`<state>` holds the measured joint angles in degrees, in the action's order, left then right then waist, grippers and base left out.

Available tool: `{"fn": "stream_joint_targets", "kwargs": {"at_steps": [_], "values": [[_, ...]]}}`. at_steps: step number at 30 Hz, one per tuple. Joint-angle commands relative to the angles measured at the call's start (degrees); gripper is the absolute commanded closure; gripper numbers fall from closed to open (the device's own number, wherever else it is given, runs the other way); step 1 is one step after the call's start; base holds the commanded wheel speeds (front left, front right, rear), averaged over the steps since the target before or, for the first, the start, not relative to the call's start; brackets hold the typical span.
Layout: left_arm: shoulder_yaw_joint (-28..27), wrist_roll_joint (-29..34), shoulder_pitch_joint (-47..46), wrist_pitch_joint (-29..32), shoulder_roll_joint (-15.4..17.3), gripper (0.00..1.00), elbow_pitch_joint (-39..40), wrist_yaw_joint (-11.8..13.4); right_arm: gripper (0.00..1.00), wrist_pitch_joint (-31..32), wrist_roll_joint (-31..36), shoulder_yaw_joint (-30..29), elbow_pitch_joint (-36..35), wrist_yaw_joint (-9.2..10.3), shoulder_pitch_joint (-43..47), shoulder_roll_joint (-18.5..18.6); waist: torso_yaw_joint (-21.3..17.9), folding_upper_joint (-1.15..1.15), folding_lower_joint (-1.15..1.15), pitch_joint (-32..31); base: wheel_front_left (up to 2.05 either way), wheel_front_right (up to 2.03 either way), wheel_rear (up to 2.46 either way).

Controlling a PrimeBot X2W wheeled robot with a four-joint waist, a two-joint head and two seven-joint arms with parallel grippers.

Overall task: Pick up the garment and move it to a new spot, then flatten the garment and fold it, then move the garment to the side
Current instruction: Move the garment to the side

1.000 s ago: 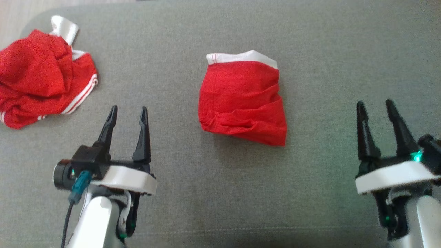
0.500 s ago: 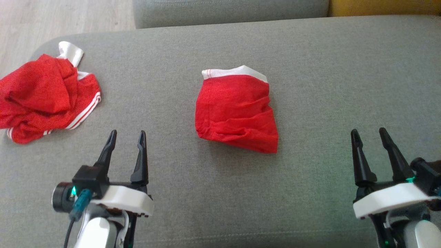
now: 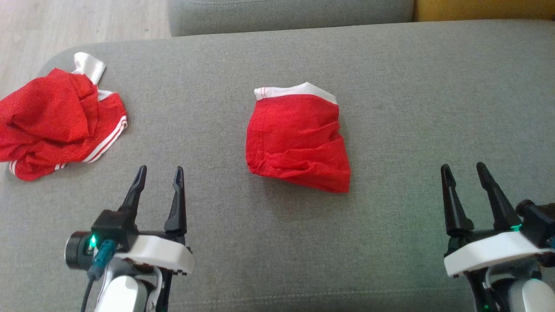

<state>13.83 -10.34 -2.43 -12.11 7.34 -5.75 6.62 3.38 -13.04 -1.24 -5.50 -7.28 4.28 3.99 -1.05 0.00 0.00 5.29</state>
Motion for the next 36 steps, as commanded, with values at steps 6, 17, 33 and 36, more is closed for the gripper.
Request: {"fn": "stream_joint_targets", "kwargs": {"at_steps": [6,17,33,36], "values": [[-1.8,-0.6,-2.1,0.1,1.3,0.0,2.4,0.5,0.0,-0.2,0.0,1.1,-1.8,-0.21,-1.9,-0.1,0.4,0.0,0.0,0.4,0.0,0.0,0.0],[-0.5,-0.2,-6.2,-0.6,0.9,0.0,3.2,0.2,0.0,0.0,-3.3,5.4,8.5,-0.21,-11.8,2.9,4.1,0.0,0.0,5.4,0.0,0.0,0.0],[0.9,0.3,-10.5,-2.8,-1.4,0.0,1.0,-0.1,0.0,4.3,-9.6,14.8,37.7,-0.21,-28.9,3.5,10.9,0.0,0.0,9.5,0.0,0.0,0.0],[0.7,0.3,-10.5,-2.8,-1.6,0.0,0.8,-0.1,0.67,6.8,-11.0,15.9,40.0,-0.21,-29.4,3.1,11.1,0.0,0.0,9.4,0.0,0.0,0.0]]}}
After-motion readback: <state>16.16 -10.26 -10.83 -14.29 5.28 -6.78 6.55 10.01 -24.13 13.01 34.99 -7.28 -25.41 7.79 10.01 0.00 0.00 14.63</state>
